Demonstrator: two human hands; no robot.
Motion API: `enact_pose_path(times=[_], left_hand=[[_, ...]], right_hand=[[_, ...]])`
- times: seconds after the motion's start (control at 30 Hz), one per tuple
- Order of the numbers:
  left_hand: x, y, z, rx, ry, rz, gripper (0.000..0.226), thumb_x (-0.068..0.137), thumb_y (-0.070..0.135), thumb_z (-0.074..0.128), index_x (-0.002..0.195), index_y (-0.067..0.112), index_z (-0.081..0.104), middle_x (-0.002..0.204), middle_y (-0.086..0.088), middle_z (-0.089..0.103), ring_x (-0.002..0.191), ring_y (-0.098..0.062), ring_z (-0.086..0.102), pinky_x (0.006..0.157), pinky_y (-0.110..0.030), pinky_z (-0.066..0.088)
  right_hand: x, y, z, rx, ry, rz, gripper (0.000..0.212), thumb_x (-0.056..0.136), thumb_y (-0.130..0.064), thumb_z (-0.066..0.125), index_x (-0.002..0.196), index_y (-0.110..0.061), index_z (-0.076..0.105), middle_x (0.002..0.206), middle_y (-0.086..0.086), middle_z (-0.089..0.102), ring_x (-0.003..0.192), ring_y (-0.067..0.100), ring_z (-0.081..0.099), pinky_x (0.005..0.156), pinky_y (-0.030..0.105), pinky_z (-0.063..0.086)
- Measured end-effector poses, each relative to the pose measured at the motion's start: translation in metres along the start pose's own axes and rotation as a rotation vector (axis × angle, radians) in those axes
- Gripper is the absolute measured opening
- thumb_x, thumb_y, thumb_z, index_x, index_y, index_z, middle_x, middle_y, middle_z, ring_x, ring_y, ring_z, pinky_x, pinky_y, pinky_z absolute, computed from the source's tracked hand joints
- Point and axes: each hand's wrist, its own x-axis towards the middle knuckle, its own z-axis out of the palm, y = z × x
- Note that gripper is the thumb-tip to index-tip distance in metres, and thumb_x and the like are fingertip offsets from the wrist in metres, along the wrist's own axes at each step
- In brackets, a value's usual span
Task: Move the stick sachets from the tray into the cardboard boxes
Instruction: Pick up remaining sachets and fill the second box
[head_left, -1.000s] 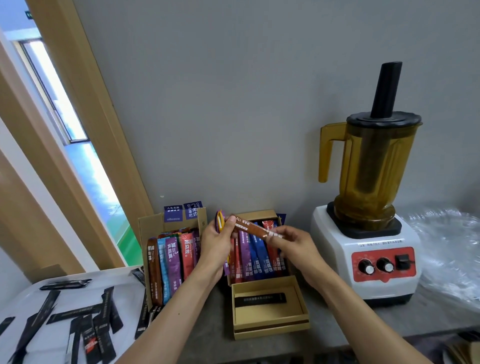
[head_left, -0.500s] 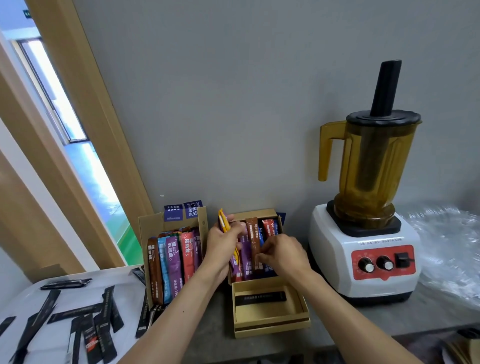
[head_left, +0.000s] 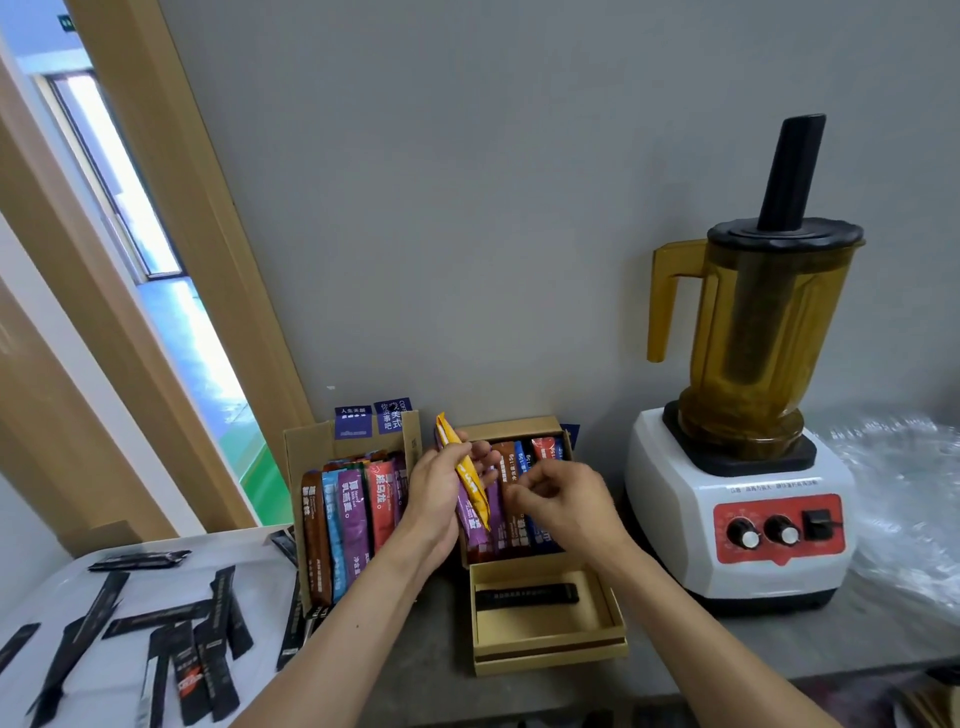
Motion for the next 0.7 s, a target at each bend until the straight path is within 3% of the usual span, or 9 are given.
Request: enact_pose_path(times=[0.17,0.3,0.4,0.53,0.6,0.7], left_hand=[[0.002,-0.004,0.004,0.109,-0.013,-0.039,0.010,0.102,0.002,0.055,0.104,0.005,0.064,0.092,-0.014,0.072,0.090,-0.027,0.070,0.088,-0.048,0.056],[0.000,-0.007,0.012,0.147,-0.107,-0.055,0.022,0.089,-0.017,0.044,0.097,-0.001,0.057,0.101,-0.018,0.063,0.101,-0.030,0.065,0.094,-0.049,0.056],[0.001,-0.005,0.013,0.149,-0.149,-0.074,0.031,0.082,-0.021,0.039,0.101,-0.003,0.057,0.098,-0.019,0.066,0.101,-0.033,0.068,0.080,-0.044,0.060],[0.000,-0.004,0.018,0.136,-0.172,-0.071,0.029,0.087,-0.019,0.040,0.107,0.000,0.049,0.100,-0.021,0.067,0.083,-0.028,0.073,0.066,-0.038,0.060],[0.001,-0.002,0.020,0.147,-0.186,-0.075,0.025,0.096,-0.013,0.043,0.115,0.004,0.044,0.103,-0.023,0.065,0.073,-0.021,0.075,0.058,-0.030,0.059],[0.001,-0.001,0.022,0.177,-0.182,-0.082,0.015,0.107,0.003,0.047,0.122,0.002,0.047,0.102,-0.024,0.068,0.072,-0.019,0.076,0.053,-0.027,0.056]], right_hand=[[-0.008,-0.016,-0.010,0.257,-0.188,-0.032,0.019,0.089,-0.037,0.080,0.101,-0.023,0.076,0.095,-0.010,0.079,0.091,0.004,0.075,0.075,0.021,0.061],[-0.013,-0.010,-0.008,0.231,-0.179,-0.047,0.014,0.089,-0.014,0.081,0.100,-0.019,0.073,0.093,-0.002,0.077,0.087,0.009,0.075,0.077,0.027,0.063],[-0.015,-0.006,-0.009,0.191,-0.129,-0.048,0.022,0.086,-0.019,0.085,0.101,-0.023,0.069,0.094,-0.002,0.075,0.087,0.010,0.073,0.079,0.031,0.064],[-0.013,-0.004,-0.008,0.011,0.025,-0.047,0.025,0.082,-0.031,0.088,0.090,-0.029,0.064,0.090,-0.008,0.073,0.083,0.007,0.072,0.069,0.026,0.062],[-0.012,-0.003,-0.009,0.034,0.063,-0.044,0.024,0.084,-0.033,0.087,0.088,-0.029,0.063,0.087,-0.008,0.073,0.081,0.004,0.072,0.068,0.024,0.060],[-0.011,0.000,-0.013,0.084,0.052,-0.050,0.024,0.083,-0.034,0.086,0.090,-0.027,0.064,0.087,-0.006,0.074,0.080,0.006,0.072,0.070,0.027,0.062]])
